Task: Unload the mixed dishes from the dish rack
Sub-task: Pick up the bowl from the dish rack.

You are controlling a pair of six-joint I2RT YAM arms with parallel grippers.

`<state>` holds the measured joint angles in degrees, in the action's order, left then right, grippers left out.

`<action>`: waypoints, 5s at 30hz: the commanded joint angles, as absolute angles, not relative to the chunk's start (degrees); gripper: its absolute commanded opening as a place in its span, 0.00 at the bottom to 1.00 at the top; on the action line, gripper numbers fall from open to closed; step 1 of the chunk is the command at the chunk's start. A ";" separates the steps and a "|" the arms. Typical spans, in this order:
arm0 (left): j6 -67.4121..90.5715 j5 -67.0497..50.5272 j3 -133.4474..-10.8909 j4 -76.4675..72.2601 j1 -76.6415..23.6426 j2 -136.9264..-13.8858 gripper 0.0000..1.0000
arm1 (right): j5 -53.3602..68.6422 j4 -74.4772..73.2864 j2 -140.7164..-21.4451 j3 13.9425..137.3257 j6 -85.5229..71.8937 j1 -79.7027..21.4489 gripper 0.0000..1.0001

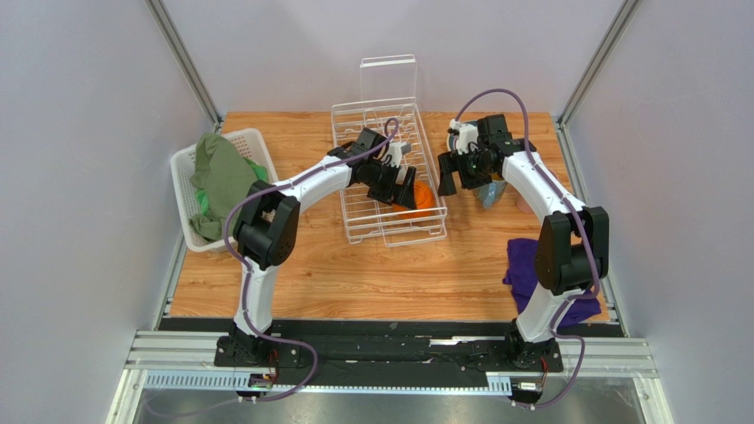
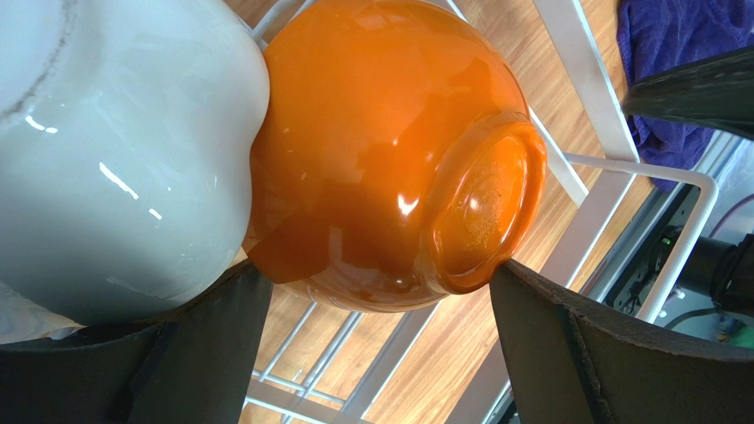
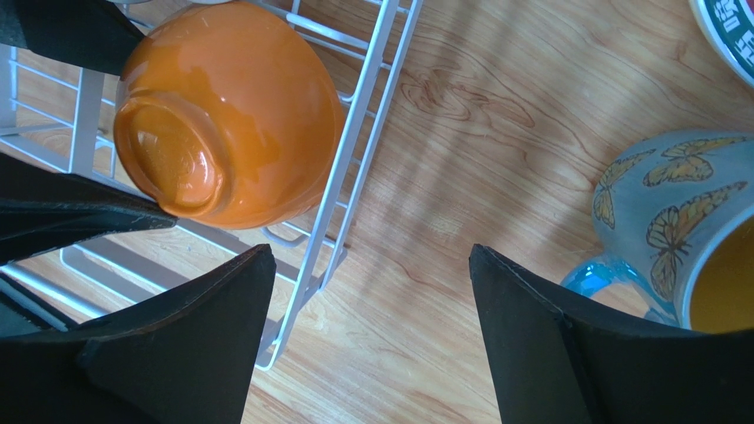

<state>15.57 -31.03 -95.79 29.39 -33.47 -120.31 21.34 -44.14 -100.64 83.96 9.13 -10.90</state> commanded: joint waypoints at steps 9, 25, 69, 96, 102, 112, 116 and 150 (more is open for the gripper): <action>15.82 -33.31 -93.43 22.15 -33.66 -116.19 0.99 | 15.65 -38.85 -103.01 85.52 8.44 -14.06 0.81; 16.87 -35.86 -92.90 21.36 -33.66 -114.35 0.99 | 10.28 -36.83 -104.41 84.11 8.70 -16.08 0.73; 23.55 -41.31 -94.75 18.54 -33.13 -116.10 0.99 | 8.96 -35.42 -105.56 81.83 8.61 -18.90 0.68; 24.79 -40.17 -96.33 21.09 -33.22 -119.62 0.74 | 8.52 -35.59 -104.33 81.39 9.14 -18.98 0.69; 23.03 -40.25 -95.89 21.71 -33.13 -117.34 0.51 | 8.44 -36.21 -103.71 81.91 9.40 -18.90 0.69; 18.29 -40.87 -98.00 26.10 -33.13 -114.09 0.00 | 8.96 -37.88 -102.31 83.49 9.41 -18.81 0.69; 15.83 -41.66 -98.87 28.03 -33.13 -112.68 0.00 | 9.58 -38.85 -100.81 84.37 9.32 -18.72 0.71; -28.63 -0.90 -94.07 28.49 -45.08 -89.58 0.00 | 25.56 -59.56 -94.22 111.94 5.19 -11.08 0.86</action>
